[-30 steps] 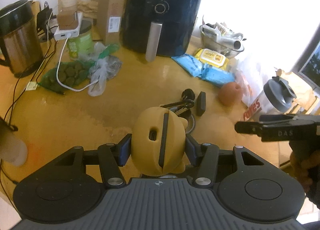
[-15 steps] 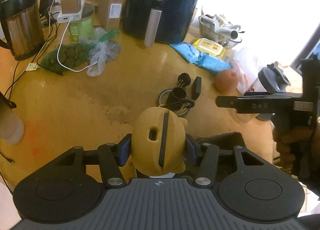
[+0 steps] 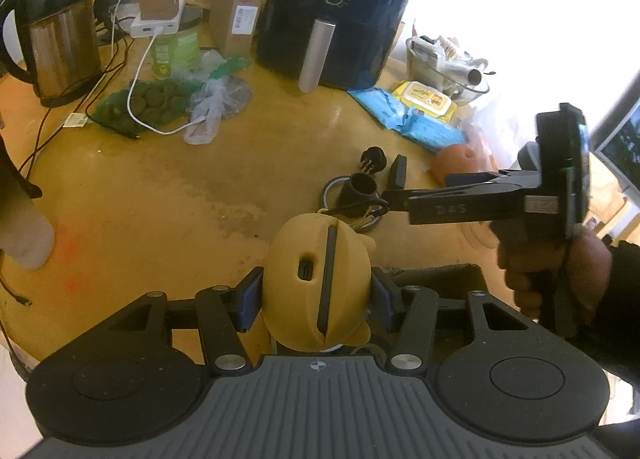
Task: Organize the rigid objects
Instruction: 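Reach the right gripper to the black cup and close on its rim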
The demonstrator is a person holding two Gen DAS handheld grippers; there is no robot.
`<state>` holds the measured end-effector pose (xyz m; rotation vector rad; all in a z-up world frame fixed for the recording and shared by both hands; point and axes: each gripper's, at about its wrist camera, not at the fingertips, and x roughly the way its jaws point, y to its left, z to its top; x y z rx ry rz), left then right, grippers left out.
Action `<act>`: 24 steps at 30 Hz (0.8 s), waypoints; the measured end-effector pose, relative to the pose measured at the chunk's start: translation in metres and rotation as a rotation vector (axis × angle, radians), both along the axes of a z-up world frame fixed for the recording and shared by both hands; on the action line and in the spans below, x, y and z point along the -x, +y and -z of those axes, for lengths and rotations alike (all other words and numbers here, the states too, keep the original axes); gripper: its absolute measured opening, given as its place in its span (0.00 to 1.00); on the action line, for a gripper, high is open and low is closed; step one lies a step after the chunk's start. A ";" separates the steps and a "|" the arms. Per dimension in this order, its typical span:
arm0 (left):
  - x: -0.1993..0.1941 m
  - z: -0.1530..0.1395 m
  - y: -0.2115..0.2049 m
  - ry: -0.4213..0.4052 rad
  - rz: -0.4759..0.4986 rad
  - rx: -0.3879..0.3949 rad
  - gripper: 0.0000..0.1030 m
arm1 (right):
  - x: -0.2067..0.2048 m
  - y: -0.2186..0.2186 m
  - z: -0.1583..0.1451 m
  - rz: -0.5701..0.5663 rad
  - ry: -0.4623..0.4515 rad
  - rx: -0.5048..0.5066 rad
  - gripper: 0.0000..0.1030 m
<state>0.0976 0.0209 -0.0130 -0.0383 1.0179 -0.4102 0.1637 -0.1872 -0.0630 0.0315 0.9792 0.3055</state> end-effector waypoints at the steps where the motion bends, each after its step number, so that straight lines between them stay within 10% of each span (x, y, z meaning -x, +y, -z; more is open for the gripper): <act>1: 0.000 0.000 0.001 0.000 -0.007 0.001 0.52 | -0.002 0.003 0.002 -0.012 -0.006 0.003 1.00; 19: 0.017 -0.001 0.028 0.025 -0.113 0.037 0.52 | -0.047 0.035 0.048 -0.109 0.014 0.073 0.71; 24: 0.018 0.000 0.034 0.034 -0.141 0.035 0.52 | -0.056 0.042 0.062 -0.126 0.064 0.086 0.41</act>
